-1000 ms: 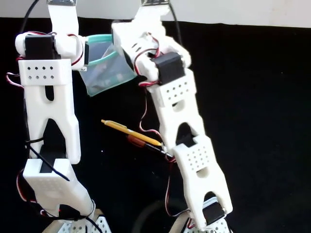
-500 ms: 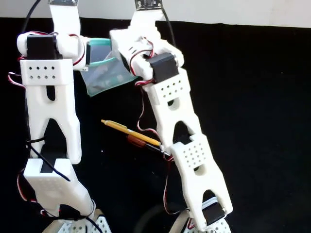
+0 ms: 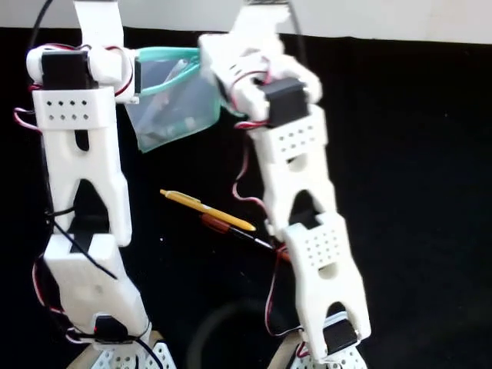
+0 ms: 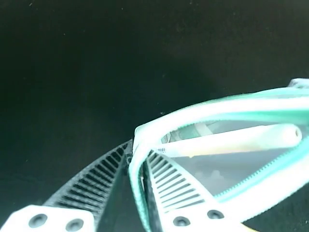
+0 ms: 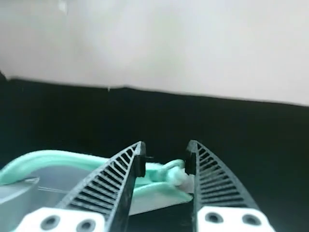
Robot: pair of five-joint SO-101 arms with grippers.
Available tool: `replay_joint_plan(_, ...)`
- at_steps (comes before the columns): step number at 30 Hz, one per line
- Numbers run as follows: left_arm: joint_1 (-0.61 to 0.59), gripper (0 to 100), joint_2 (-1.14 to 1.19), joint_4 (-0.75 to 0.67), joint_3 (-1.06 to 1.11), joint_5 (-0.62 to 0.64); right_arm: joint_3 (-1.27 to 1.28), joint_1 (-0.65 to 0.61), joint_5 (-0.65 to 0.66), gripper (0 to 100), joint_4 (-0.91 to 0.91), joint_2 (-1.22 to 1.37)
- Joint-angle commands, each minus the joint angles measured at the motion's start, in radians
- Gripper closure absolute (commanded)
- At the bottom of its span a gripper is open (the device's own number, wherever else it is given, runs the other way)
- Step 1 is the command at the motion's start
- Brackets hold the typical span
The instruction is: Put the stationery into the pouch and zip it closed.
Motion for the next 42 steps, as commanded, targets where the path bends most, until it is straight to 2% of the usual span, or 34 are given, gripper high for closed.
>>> replay_joint_plan(1,0.018,99,-0.033,0.011,-0.102,0.028,-0.081,0.091,-0.002,85.4,0.048,-0.124)
replay_joint_plan(7,0.018,99,-0.209,0.011,-0.105,0.031,-0.081,0.208,-0.003,85.4,0.153,-0.147)
replay_joint_plan(16,0.094,99,-0.444,0.006,0.048,0.029,-0.081,0.234,-0.002,85.4,0.237,-0.145)
replay_joint_plan(25,0.059,99,-0.372,0.005,0.097,0.028,-0.071,0.234,0.006,85.4,0.298,-0.145)
replay_joint_plan(31,0.059,99,-0.300,-0.023,0.097,0.028,-0.071,0.189,0.146,85.4,0.302,-0.148)
replay_joint_plan(35,0.042,99,-0.265,-0.037,0.097,0.028,-0.067,0.156,0.184,85.4,0.303,-0.150)
replay_joint_plan(39,-0.002,99,-0.234,-0.052,0.097,0.028,0.044,0.127,0.184,85.4,0.303,-0.165)
replay_joint_plan(42,-0.022,99,-0.220,-0.052,0.097,0.028,0.231,0.097,0.187,85.4,0.303,-0.228)
